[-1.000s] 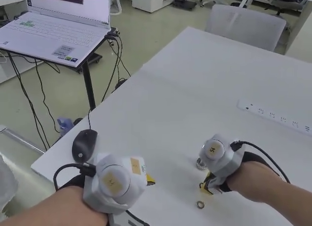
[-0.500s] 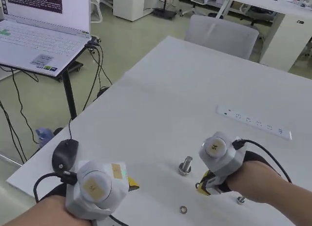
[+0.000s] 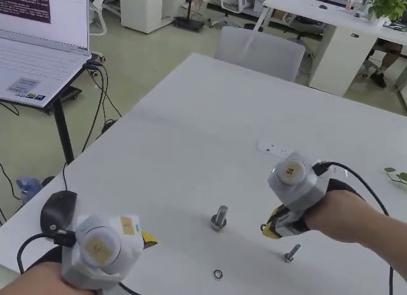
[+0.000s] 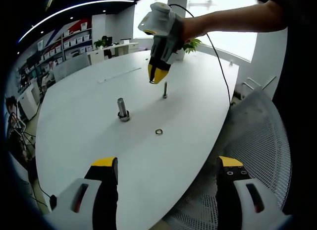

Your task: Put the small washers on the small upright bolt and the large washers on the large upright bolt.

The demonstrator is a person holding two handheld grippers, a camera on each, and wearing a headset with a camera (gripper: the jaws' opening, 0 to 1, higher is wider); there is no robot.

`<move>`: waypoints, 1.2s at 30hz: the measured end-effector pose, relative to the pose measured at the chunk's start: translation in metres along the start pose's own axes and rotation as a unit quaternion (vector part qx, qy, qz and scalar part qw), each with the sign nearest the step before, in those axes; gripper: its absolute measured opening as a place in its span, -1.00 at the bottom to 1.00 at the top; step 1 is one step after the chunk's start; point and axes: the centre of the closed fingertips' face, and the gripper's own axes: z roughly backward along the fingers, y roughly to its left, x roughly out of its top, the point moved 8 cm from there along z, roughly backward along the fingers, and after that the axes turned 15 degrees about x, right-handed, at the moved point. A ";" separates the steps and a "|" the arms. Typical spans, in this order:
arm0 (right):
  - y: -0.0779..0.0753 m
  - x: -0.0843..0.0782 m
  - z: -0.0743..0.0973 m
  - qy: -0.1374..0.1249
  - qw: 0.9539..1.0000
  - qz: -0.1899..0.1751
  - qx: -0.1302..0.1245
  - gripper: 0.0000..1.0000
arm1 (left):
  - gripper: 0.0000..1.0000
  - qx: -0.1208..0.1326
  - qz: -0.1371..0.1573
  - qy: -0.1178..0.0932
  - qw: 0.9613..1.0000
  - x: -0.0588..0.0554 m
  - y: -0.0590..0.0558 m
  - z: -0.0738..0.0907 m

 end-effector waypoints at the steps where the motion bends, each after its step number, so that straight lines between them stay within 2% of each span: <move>1: -0.001 -0.001 0.002 -0.002 1.000 0.002 -0.004 -0.75 | 0.67 0.001 -0.002 0.000 1.000 0.000 0.000 0.000; 7: -0.010 -0.008 0.010 -0.010 1.000 -0.007 -0.014 -0.75 | 0.77 -0.004 -0.003 0.009 1.000 -0.004 -0.002 0.000; 10: -0.014 -0.017 0.012 -0.004 1.000 -0.010 -0.015 -0.75 | 0.79 -0.019 -0.001 0.014 1.000 -0.005 -0.004 0.000; 21: -0.024 -0.045 0.021 0.006 0.999 -0.031 -0.020 -0.75 | 0.96 -0.016 -0.003 0.017 1.000 -0.005 -0.001 -0.006; 29: -0.022 -0.061 0.015 0.013 0.999 -0.038 -0.012 -0.75 | 0.91 -0.019 0.001 0.024 1.000 -0.005 0.000 -0.011; 36: -0.022 -0.066 0.007 0.014 0.999 -0.046 -0.006 -0.75 | 0.87 -0.020 -0.003 0.022 1.000 -0.001 0.002 -0.013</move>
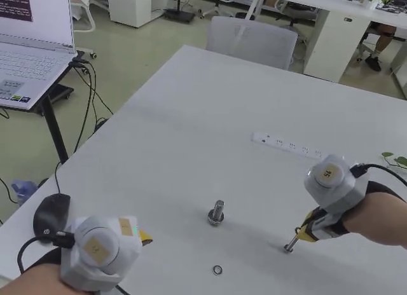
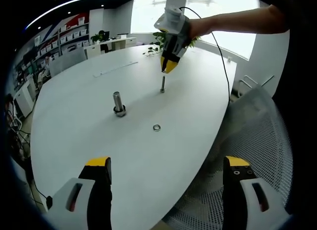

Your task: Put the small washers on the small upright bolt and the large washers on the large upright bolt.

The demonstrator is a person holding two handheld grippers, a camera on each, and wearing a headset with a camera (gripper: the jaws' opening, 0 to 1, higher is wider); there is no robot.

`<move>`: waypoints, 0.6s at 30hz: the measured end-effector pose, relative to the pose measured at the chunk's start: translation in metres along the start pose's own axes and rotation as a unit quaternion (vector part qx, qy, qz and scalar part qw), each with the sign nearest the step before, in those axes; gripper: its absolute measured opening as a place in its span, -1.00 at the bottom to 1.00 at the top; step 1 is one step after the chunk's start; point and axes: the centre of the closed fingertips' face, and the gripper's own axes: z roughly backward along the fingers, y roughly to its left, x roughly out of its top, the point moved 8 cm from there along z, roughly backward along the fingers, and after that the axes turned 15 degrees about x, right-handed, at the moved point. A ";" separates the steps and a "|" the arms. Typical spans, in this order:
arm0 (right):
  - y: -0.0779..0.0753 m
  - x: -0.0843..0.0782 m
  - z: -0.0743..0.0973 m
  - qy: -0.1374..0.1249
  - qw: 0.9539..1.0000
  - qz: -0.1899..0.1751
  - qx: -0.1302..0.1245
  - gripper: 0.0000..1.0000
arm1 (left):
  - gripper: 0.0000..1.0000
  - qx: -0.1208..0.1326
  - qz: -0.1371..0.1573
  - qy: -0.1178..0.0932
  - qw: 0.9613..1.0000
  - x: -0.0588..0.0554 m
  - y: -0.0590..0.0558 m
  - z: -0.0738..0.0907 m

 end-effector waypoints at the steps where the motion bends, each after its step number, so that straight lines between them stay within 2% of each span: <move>1: 0.000 0.000 0.000 0.000 1.000 0.001 -0.001 -0.75 | 0.87 0.000 -0.001 0.000 1.000 0.001 0.000 0.000; 14: -0.006 -0.006 -0.012 0.006 1.000 -0.006 0.006 -0.75 | 0.90 -0.005 0.000 0.003 1.000 0.001 0.002 -0.003; 18: -0.007 -0.008 -0.014 0.008 1.000 -0.010 0.008 -0.75 | 0.94 -0.006 0.007 -0.001 1.000 0.002 0.004 -0.003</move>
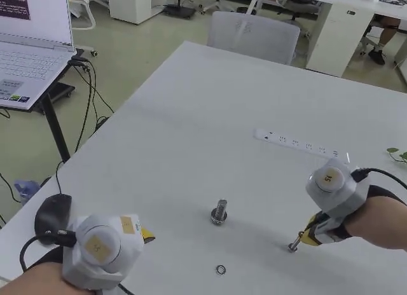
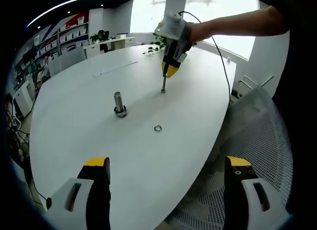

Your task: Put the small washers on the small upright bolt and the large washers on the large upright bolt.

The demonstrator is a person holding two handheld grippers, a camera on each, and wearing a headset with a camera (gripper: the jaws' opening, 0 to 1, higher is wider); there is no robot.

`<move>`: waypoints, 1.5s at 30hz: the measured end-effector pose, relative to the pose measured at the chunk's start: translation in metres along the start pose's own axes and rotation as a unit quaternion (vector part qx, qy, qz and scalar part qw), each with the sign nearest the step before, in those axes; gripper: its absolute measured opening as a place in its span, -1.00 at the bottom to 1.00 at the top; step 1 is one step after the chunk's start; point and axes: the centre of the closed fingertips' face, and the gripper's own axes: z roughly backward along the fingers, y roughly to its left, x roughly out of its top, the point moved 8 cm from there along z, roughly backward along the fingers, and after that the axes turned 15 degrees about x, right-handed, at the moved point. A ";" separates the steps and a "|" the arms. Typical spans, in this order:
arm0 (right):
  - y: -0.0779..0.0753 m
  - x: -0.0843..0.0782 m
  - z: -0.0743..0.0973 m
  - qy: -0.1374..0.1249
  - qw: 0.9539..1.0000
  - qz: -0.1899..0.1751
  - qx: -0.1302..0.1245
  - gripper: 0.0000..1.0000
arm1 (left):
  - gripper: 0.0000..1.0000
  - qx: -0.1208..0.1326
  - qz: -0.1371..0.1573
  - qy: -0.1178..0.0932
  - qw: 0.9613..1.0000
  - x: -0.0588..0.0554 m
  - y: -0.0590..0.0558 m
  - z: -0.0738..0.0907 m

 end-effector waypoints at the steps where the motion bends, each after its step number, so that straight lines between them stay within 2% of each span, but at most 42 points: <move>1: 0.000 0.000 -0.001 0.000 1.000 0.000 0.001 -0.75 | 0.94 0.000 -0.001 0.000 1.000 0.000 0.000 0.000; 13: -0.002 -0.001 -0.011 0.004 1.000 0.008 0.002 -0.75 | 0.98 0.000 -0.002 0.005 1.000 0.000 -0.002 -0.003; 28: -0.004 -0.003 -0.028 0.011 1.000 0.014 0.003 -0.75 | 0.96 -0.003 0.005 0.014 1.000 -0.009 -0.005 0.000; 40: -0.009 -0.006 -0.044 0.020 1.000 0.010 0.010 -0.75 | 0.93 -0.004 0.010 0.019 1.000 -0.012 -0.005 0.001; 45: -0.008 -0.006 -0.044 0.022 1.000 0.013 0.008 -0.74 | 0.92 -0.004 0.010 0.021 1.000 -0.012 -0.004 0.001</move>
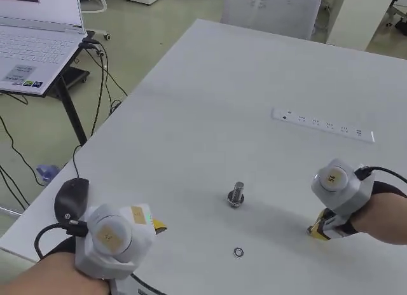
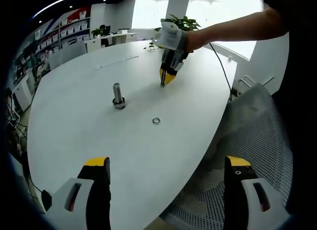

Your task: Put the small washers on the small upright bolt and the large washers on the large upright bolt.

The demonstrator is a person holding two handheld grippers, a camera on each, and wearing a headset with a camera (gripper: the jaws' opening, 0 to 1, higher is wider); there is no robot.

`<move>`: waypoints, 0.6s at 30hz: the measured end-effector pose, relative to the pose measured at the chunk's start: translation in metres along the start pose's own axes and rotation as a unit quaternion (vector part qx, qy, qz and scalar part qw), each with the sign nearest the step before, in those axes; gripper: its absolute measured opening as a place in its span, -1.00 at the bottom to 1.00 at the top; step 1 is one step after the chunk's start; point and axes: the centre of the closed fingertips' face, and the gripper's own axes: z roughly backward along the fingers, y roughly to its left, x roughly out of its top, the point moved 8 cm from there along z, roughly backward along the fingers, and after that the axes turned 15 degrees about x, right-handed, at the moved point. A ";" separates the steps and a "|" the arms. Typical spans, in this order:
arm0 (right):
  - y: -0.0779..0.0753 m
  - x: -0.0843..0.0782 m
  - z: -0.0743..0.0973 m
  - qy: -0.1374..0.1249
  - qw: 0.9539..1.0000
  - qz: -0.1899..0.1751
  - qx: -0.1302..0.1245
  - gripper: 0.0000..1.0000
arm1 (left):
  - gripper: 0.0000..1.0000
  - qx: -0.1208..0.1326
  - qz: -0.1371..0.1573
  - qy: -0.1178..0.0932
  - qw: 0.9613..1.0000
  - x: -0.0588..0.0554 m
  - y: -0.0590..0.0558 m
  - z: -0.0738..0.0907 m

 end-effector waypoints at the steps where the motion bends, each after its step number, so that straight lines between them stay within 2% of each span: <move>1: 0.000 0.000 0.000 0.000 1.000 0.001 0.000 -0.74 | 0.92 0.000 0.000 0.000 1.000 0.000 0.000 0.000; 18: -0.001 0.004 -0.001 0.011 1.000 0.007 -0.007 -0.73 | 0.86 -0.006 -0.006 0.008 1.000 -0.002 0.000 -0.002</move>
